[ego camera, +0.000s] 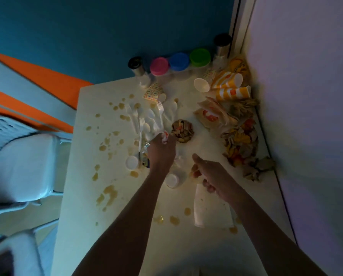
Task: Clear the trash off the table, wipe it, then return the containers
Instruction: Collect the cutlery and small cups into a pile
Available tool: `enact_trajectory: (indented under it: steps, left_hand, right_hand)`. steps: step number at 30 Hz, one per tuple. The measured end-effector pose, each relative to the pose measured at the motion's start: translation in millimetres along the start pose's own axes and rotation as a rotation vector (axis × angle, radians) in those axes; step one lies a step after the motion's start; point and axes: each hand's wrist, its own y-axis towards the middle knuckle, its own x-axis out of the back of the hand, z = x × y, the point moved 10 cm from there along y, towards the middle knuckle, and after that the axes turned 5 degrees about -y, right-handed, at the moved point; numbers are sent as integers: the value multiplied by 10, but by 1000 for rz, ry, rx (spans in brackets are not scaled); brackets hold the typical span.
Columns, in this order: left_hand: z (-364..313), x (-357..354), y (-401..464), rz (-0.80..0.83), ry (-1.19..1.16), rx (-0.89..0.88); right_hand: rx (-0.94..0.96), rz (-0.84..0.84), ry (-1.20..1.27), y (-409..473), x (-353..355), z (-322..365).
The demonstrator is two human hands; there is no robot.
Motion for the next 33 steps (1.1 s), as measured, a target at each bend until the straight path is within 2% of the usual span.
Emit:
enact_trajectory:
  steps: [4, 9, 13, 16, 18, 21, 23, 25, 30, 33]
  left_hand:
    - [-90, 237, -298, -43, -113, -104]
    - [20, 316, -661, -17, -142, -163]
    - [385, 336, -731, 71, -175, -15]
    - [717, 411, -704, 149, -314, 183]
    - [818, 550, -589, 169, -265, 158]
    - [916, 817, -353, 141, -163, 139]
    - [887, 990, -138, 112, 33, 30]
    - [871, 1080, 84, 126, 232, -90]
    - [1044, 956, 402, 372, 507, -187]
    - [1172, 845, 436, 460, 645, -244]
  right_hand:
    - [-28, 191, 154, -179, -567, -8]
    - [-8, 131, 310, -226, -742, 36]
    - [-4, 41, 350, -170, -808, -69]
    - [-13, 1, 210, -153, -933, -120]
    - [48, -103, 62, -154, -948, -76]
    - [223, -364, -132, -194, -842, 39]
    - [219, -502, -378, -204, -818, 26]
    - [154, -572, -565, -186, -861, -42]
    - [90, -650, -761, -42, -997, -166]
    - [46, -677, -823, 66, -1012, -307]
